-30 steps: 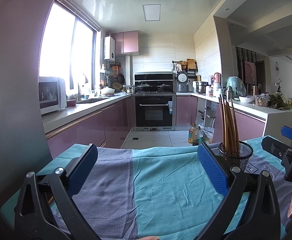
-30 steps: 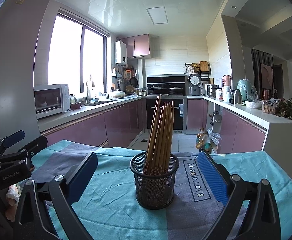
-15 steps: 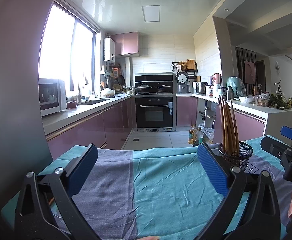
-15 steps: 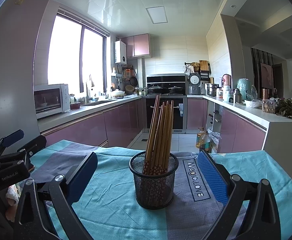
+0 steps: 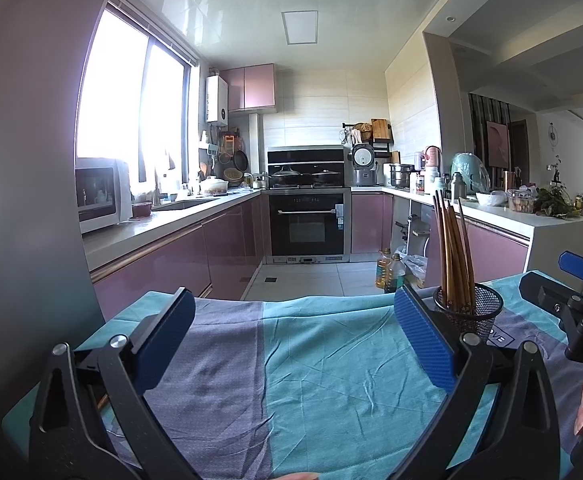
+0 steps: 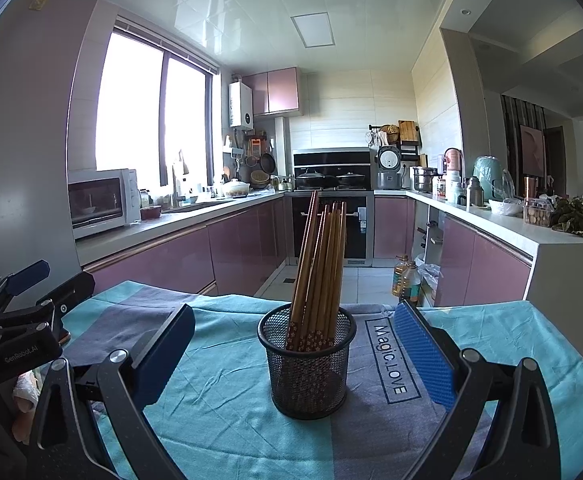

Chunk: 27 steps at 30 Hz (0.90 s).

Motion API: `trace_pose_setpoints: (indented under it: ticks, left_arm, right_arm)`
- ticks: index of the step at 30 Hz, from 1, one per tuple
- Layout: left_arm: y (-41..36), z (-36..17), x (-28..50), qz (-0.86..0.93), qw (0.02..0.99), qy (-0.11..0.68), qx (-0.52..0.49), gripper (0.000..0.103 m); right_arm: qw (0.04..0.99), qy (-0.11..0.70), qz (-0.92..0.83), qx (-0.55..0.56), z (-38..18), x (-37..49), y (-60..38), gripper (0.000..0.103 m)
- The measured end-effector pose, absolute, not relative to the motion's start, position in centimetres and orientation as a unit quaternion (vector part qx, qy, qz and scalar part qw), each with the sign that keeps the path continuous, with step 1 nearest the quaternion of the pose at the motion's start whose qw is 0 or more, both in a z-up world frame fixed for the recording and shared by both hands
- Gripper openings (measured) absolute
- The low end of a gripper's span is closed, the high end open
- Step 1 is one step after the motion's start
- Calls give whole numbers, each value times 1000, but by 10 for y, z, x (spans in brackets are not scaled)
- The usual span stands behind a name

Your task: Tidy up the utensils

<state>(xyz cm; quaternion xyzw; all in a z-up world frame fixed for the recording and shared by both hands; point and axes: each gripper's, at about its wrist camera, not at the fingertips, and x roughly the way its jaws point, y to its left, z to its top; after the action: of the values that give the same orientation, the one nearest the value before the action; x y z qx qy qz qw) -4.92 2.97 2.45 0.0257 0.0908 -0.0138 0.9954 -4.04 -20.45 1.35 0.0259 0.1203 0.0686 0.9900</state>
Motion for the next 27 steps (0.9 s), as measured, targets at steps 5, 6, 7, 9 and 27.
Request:
trace_pose_setpoints:
  ticks: [5,6,7,9,27]
  left_arm:
    - [29,23,-47,-15,995,92,28,98]
    - [29,23,-47,-14,995,91,28,98]
    - [29,23,-47,-15,995,91,28,98]
    - [29,23,-47,-14,995,91,28,98]
    - [28,22,-47,-14,995,92,28,98]
  right_arm:
    - [990,120,68,26,13,-41,-204,97]
    - [990,120,68,26,13,-41,-205,97]
    - [990,121,69,27,13,-41,-205,97]
    - [990,120,68,27,13,-40,-205,97]
    - [990,121,69,29,13,-41,-205,97]
